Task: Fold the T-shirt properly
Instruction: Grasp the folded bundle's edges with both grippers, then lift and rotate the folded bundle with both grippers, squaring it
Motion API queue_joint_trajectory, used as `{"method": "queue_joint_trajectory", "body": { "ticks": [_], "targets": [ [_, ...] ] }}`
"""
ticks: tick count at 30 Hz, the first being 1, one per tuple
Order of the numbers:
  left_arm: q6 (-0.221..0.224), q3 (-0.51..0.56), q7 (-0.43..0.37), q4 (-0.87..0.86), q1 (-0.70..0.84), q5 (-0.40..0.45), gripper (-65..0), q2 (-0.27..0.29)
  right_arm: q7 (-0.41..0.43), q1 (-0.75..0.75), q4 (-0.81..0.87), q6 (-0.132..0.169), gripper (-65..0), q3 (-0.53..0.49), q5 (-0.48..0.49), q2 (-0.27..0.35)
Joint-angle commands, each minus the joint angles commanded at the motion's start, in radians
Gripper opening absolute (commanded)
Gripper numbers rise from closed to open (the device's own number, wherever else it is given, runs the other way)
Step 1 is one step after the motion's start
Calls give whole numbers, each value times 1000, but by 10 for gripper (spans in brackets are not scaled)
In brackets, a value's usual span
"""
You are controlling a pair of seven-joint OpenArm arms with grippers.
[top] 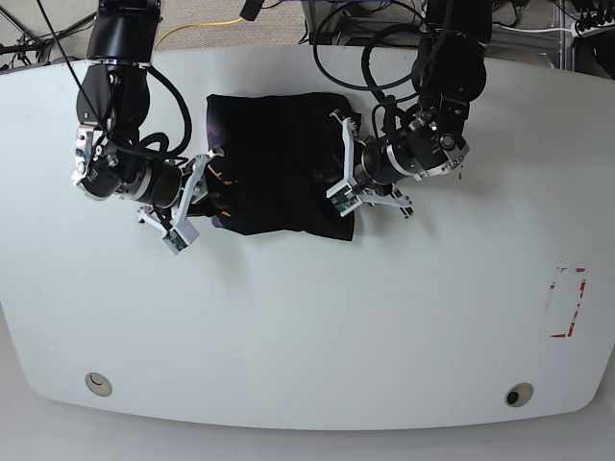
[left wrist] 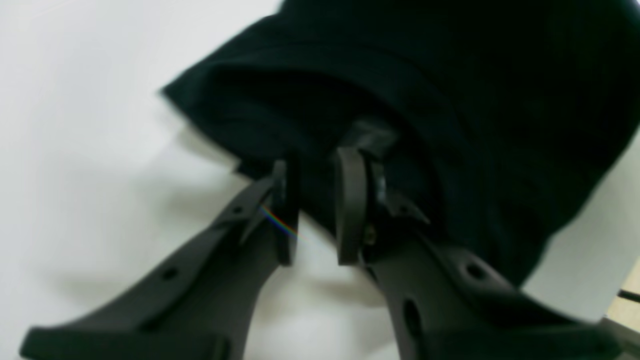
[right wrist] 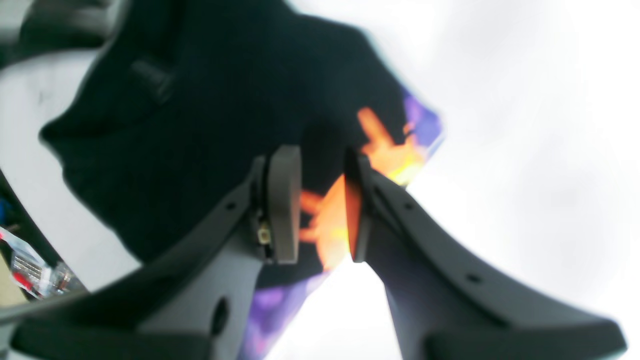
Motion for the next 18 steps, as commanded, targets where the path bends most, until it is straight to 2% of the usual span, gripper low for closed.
{"method": "queue_joint_trajectory", "body": {
  "ticks": [5, 8, 12, 15, 18],
  "targets": [
    [0, 25, 0, -3, 35, 8, -535, 29, 74, 38, -64, 0, -514, -25, 0, -2],
    [0, 29, 0, -8, 55, 55, -535, 32, 126, 72, -137, 0, -517, -81, 0, 0],
    [0, 37, 0, -43, 58, 68, -535, 28, 222, 83, -221, 0, -564, -137, -6, 18],
    [0, 34, 0, -74, 54, 68, -535, 25, 284, 83, -261, 0, -574, -178, -51, 43],
    [0, 26, -3, -133, 32, 68, -535, -17, 334, 81, -292, 0, -572, -186, -124, 51]
  ]
}}
